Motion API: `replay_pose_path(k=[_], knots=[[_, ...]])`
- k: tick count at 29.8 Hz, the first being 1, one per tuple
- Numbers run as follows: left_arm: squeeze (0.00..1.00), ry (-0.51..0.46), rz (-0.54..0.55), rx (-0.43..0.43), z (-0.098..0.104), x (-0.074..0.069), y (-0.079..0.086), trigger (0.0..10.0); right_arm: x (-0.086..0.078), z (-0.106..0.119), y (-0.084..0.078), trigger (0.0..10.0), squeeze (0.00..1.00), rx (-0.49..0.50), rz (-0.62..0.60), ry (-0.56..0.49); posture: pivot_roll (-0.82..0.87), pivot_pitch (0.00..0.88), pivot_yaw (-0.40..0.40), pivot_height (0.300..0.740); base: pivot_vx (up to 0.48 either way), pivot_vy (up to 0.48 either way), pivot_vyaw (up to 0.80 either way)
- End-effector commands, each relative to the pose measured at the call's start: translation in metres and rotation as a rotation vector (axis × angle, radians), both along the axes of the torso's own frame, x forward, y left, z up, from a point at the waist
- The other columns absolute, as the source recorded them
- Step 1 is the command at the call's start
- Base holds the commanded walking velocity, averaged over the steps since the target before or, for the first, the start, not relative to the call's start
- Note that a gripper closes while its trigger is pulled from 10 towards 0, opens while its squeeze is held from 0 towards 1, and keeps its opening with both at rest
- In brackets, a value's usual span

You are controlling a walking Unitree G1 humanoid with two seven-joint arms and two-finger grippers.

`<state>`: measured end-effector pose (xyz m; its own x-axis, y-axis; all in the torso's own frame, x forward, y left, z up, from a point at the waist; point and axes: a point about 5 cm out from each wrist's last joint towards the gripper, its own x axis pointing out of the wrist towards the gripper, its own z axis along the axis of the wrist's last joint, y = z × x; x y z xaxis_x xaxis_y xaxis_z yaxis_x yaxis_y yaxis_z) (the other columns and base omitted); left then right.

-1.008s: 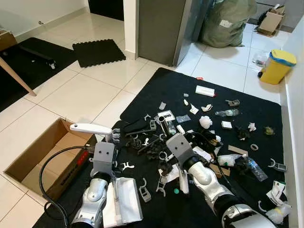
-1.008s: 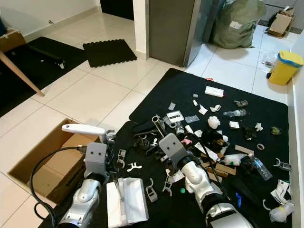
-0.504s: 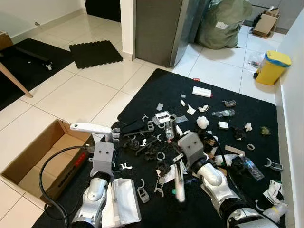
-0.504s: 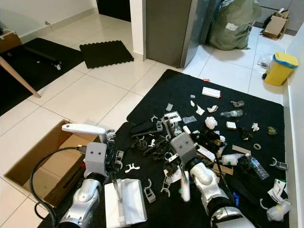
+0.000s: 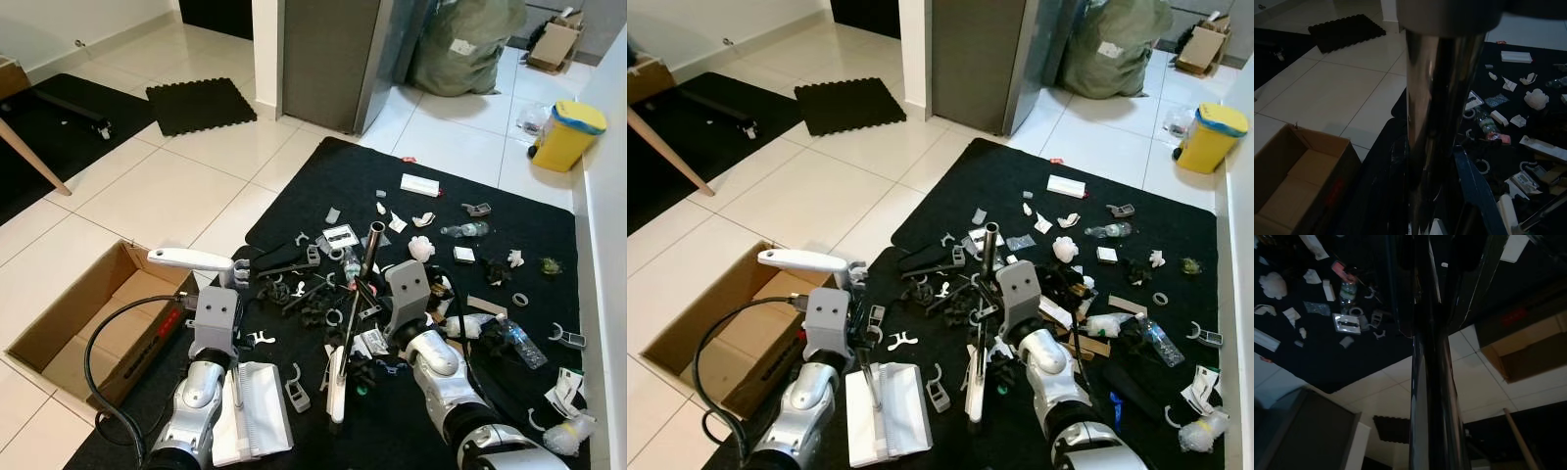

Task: Sweep floor

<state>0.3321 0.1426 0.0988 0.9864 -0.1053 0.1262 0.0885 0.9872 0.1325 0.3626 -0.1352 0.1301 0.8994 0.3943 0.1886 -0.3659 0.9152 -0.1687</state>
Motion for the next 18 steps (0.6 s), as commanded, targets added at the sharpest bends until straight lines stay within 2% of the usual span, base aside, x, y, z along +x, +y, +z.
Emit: replay_pose_path(k=[1,18], knots=[[0.0,0.032,-0.005,0.007,-0.0095,-0.0036,-0.0018,10.0,-0.0007,0.002,-0.0008,10.0,0.0,0.033,-0.006,-0.014,0.1,0.251,-0.019,0.74,0.0,0.0,0.0],[0.0,0.029,-0.004,0.013,-0.0074,-0.0006,0.0009,10.0,0.0012,0.0066,0.0026,10.0,0.0,0.067,0.003,-0.024,0.1,0.235,-0.01,0.74,0.0,0.0,0.0]])
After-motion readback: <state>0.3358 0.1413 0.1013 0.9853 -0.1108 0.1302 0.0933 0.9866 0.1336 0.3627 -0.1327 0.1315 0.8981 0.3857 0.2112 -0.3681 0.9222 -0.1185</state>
